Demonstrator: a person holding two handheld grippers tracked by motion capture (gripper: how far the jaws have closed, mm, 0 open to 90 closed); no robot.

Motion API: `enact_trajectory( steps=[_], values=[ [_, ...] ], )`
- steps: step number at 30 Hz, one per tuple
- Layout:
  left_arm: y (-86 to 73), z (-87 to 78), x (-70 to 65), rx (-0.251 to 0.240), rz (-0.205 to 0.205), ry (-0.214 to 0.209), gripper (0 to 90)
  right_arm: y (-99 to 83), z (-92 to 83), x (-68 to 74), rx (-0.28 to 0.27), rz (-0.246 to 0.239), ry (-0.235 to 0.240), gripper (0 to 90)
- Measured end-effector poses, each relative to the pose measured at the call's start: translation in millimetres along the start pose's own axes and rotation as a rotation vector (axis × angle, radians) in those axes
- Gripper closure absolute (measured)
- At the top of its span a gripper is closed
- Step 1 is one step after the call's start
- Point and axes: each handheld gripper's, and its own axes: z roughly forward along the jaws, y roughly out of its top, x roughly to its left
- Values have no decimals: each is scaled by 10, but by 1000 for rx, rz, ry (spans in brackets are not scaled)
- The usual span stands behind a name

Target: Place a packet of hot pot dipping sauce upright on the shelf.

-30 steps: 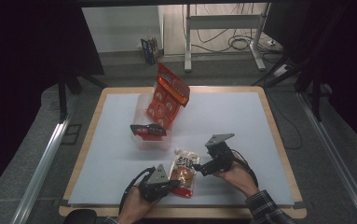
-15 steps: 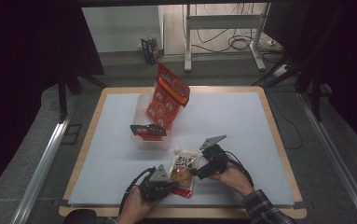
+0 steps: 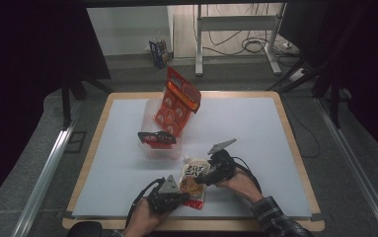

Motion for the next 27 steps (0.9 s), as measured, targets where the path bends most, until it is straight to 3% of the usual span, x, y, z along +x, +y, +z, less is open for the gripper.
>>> enact_trajectory(
  steps=[2, 7, 8, 9, 10, 12, 15, 20, 22, 27],
  values=[
    [2, 0, -3, 2, 4, 3, 900, 13, 15, 2, 1, 20, 39, 120],
    [2, 5, -13, -4, 2, 5, 900, 68, 97, 56, 7, 20, 62, 169],
    [2, 4, -14, -3, 4, 5, 900, 77, 114, 52, 4, 29, 91, 242],
    [3, 4, -14, -3, 4, 5, 900, 82, 145, 45, 9, 45, 165, 328],
    [2, 4, -14, -3, 5, 5, 900, 86, 180, 53, 18, 57, 194, 341],
    [2, 0, -13, 3, 11, 7, 900, 119, 220, 124, 35, 18, 152, 475],
    [-1, -4, -13, 3, 16, 8, 900, 166, 230, 200, 42, -8, 143, 615],
    [-9, -28, -23, 0, 34, 9, 900, 185, 183, 300, 37, -48, 106, 690],
    [-6, -64, -39, -3, 41, -3, 785, 194, 158, 335, 36, -61, 95, 699],
    [-12, -159, -86, -45, 68, 37, 609, 237, 3, 379, -3, -99, 65, 715]
  ],
)
